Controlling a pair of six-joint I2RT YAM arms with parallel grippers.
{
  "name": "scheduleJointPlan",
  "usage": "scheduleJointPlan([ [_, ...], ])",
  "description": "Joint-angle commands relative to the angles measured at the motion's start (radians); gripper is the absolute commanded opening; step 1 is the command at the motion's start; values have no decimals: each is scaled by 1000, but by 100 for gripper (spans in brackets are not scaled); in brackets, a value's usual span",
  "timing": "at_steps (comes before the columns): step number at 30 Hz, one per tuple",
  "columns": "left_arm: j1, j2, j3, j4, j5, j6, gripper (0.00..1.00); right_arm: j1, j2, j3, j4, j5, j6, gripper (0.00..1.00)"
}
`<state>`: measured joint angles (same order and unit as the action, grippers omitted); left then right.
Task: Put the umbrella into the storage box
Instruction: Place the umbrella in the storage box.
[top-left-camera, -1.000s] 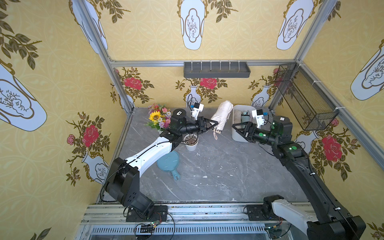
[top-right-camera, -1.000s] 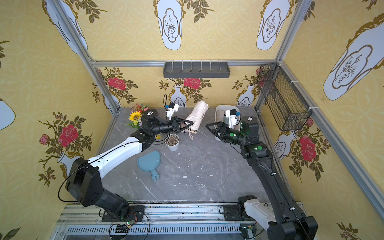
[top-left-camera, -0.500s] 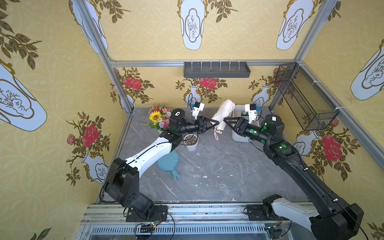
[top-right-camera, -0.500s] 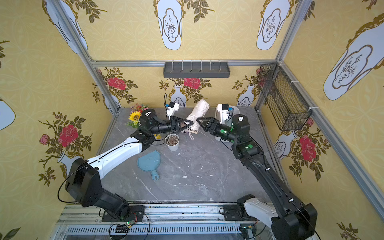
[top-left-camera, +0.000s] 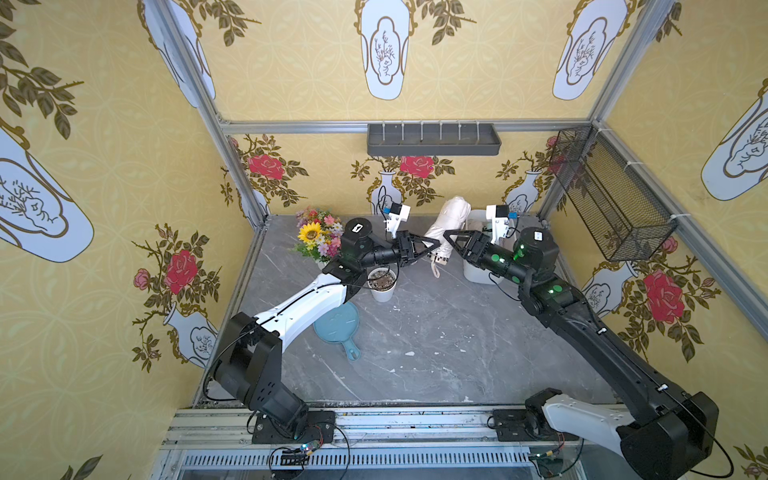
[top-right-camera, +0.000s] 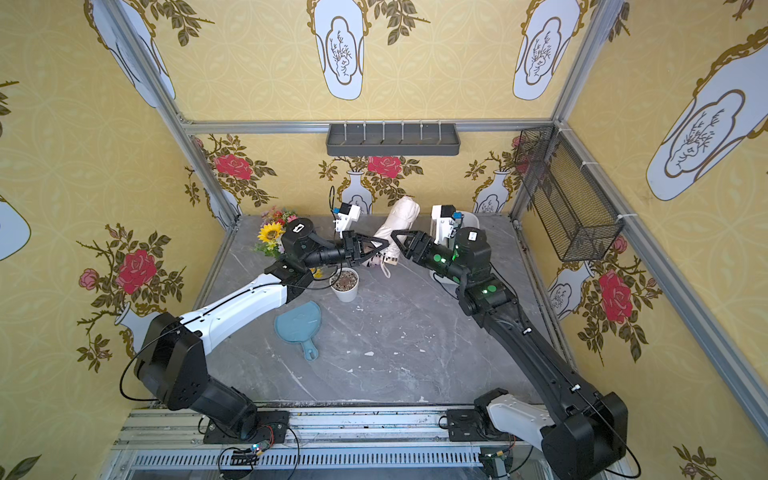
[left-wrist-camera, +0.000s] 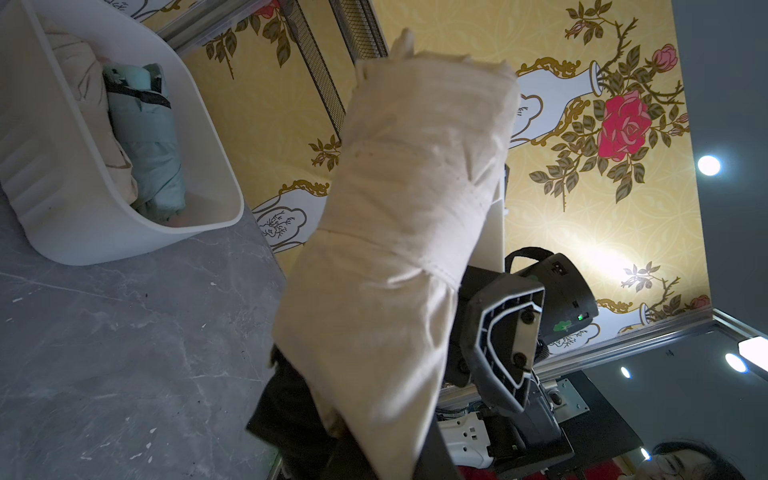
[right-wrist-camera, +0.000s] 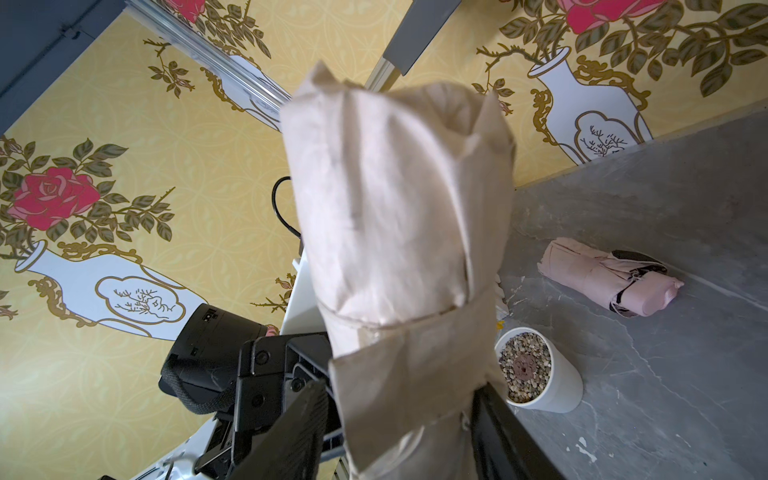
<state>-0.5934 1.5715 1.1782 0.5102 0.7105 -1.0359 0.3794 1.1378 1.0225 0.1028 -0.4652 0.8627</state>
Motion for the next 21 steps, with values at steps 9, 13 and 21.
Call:
scheduleJointPlan([
  [9,-16,7,-11,150,72,-34,0,3,0,15,6,39,-33,32],
  [13,-16,4,-28,159,62,-43,19,3,2,20,-16,51,-55,27],
  [21,16,-47,-70,44,35,14,56,-3,-14,73,-151,94,-172,25],
])
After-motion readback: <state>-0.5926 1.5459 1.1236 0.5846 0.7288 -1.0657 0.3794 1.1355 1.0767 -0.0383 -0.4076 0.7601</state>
